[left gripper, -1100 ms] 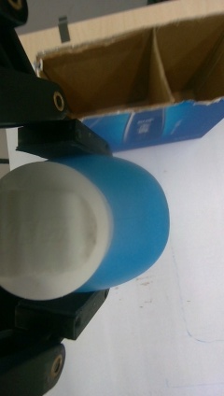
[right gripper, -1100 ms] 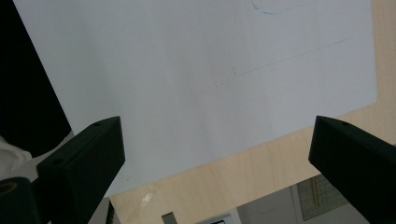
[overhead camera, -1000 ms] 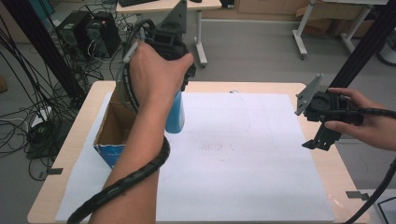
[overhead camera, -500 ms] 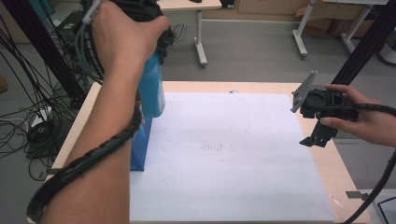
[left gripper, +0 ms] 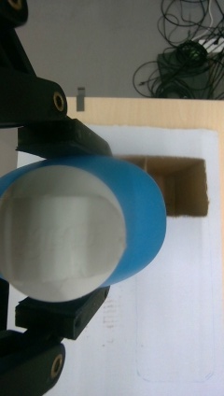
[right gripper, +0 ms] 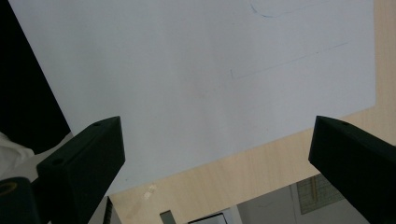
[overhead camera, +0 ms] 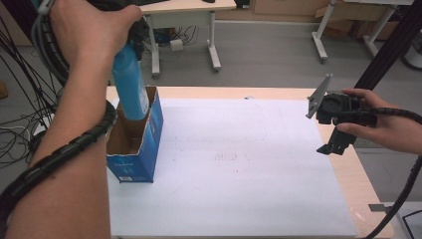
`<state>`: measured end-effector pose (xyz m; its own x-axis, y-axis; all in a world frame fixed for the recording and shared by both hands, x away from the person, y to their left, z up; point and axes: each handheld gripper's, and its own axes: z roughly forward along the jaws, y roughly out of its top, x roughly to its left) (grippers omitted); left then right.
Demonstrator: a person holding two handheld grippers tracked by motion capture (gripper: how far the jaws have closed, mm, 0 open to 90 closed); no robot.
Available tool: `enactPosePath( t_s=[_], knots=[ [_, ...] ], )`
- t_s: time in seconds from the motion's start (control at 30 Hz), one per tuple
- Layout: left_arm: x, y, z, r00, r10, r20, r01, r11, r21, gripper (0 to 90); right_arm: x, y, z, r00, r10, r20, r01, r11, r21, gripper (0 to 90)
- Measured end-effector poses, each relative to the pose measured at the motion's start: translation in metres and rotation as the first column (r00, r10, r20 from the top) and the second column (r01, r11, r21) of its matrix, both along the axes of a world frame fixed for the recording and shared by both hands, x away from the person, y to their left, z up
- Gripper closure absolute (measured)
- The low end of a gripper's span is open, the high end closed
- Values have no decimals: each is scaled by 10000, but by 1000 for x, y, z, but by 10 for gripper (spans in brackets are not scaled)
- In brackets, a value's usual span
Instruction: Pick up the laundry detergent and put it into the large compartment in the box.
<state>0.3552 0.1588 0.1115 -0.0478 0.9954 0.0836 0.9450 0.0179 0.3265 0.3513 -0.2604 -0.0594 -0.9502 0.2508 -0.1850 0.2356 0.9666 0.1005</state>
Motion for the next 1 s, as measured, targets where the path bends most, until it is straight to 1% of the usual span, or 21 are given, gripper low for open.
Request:
enactPosePath(
  t_s=[0.07,0.1,0.17,0.3,0.33,0.4,0.43,0.47,0.5,0.63,0.73,0.8,0.87,0.9,0.93,1.0],
  knots=[
    [-1,5,0,10000,54,6,-54,10000,47,372,0,1,0,10000,14,3,-14,10000,-18,35],
    [-4,9,-1,9999,140,86,-140,9999,12,372,1,2,0,10000,43,-9,-43,10000,-39,35],
    [-4,14,-2,9998,190,98,-190,9998,5,372,1,3,0,10000,43,-15,-43,10000,-12,35],
    [-5,22,-9,9994,329,130,-329,9995,-2,372,1,5,0,10000,51,4,-51,10000,-33,35],
    [-4,26,-13,9991,406,90,-405,9992,-26,372,1,6,1,10000,81,-12,-81,9999,-65,35],
    [-3,28,-16,9992,401,51,-400,9992,-32,372,1,7,1,10000,61,-41,-61,10000,-68,35],
    [-2,30,-18,9992,401,23,-401,9992,-51,372,1,7,1,10000,67,-40,-67,9999,-75,35],
    [0,34,-24,9991,419,-57,-420,9991,-72,371,1,7,0,10000,60,-40,-61,10000,-76,35],
    [0,34,-24,9991,419,-57,-420,9991,-72,372,1,7,0,10000,60,-40,-61,10000,-76,35],
    [4,40,-38,9984,521,-199,-523,9986,-96,372,2,8,0,9999,93,-46,-93,9999,-102,35],
    [9,43,-48,9975,583,-411,-587,9982,-81,372,1,7,-1,10000,69,-43,-69,9999,-74,36],
    [10,45,-55,9972,633,-398,-637,9979,-91,372,1,7,0,10000,17,-74,-18,9999,-116,36],
    [11,46,-60,9972,605,-443,-609,9981,-67,372,0,5,0,10000,5,-52,-5,10000,-59,36],
    [13,48,-66,9969,598,-509,-603,9981,-79,372,0,5,0,10000,6,-56,-7,9999,-101,36],
    [13,48,-66,9969,598,-509,-603,9981,-79,372,0,5,0,10000,6,-56,-7,9999,-101,36],
    [14,51,-74,9972,523,-538,-529,9986,-93,372,0,5,0,10000,-23,-87,21,9999,-152,36]
  ],
)
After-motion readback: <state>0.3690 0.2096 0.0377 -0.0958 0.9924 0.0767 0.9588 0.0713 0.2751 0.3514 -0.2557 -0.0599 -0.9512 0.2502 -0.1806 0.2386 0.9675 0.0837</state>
